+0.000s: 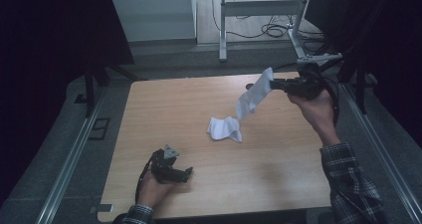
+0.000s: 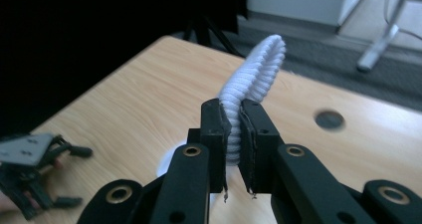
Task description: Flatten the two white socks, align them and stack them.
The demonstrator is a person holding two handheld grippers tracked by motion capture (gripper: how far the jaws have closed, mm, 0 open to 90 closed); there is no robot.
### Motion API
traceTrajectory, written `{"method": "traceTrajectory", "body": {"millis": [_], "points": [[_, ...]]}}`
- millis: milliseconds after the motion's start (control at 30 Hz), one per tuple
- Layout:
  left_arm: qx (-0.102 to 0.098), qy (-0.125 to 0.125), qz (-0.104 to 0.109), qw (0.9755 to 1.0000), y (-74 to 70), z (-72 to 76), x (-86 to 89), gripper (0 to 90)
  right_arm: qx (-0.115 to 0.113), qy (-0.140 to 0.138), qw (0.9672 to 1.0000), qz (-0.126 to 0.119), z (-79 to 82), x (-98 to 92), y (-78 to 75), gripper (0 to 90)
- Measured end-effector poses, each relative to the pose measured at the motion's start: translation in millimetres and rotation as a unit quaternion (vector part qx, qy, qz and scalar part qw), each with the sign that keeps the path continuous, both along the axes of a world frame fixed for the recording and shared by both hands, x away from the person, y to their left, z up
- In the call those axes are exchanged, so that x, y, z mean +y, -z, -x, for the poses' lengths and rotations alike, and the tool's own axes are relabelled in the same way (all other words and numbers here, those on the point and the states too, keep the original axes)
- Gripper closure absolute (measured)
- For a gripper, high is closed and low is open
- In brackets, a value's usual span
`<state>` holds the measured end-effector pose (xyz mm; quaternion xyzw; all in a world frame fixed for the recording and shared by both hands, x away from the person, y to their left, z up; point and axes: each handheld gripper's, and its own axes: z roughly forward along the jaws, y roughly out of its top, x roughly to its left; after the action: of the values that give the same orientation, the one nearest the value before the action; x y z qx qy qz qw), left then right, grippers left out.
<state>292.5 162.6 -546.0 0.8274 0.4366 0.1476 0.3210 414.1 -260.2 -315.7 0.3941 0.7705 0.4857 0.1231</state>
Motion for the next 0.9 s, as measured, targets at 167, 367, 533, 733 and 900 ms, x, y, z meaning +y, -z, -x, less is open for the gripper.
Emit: {"method": "traceTrajectory", "body": {"millis": [167, 367, 533, 733, 900], "points": [[0.001, 0.003, -0.003, 1.0, -0.3, -0.1, 0.4, 0.0, 0.04, 0.033, 0.9983, 0.026, 1.4, -33.2, 43.7, 80.8], [0.001, -0.002, 0.0, 1.0, -0.1, -0.2, -0.6, 0.0, 0.089, 0.085, 0.989, 0.082, 3.1, -75.0, 110.5, 80.7], [0.0, -0.004, 0.001, 1.0, 0.0, -1.0, -1.2, 0.0, 0.117, 0.118, 0.9822, 0.088, 13.4, -110.2, 147.8, 80.5], [0.0, -0.003, -0.004, 1.0, -0.3, -3.0, -1.8, 0.0, 0.133, 0.139, 0.975, 0.112, 28.5, -140.1, 182.9, 79.0], [0.0, -0.003, -0.004, 1.0, -0.4, -4.7, -2.4, 0.0, 0.119, 0.145, 0.9734, 0.132, 31.7, -143.7, 188.4, 62.3]]}}
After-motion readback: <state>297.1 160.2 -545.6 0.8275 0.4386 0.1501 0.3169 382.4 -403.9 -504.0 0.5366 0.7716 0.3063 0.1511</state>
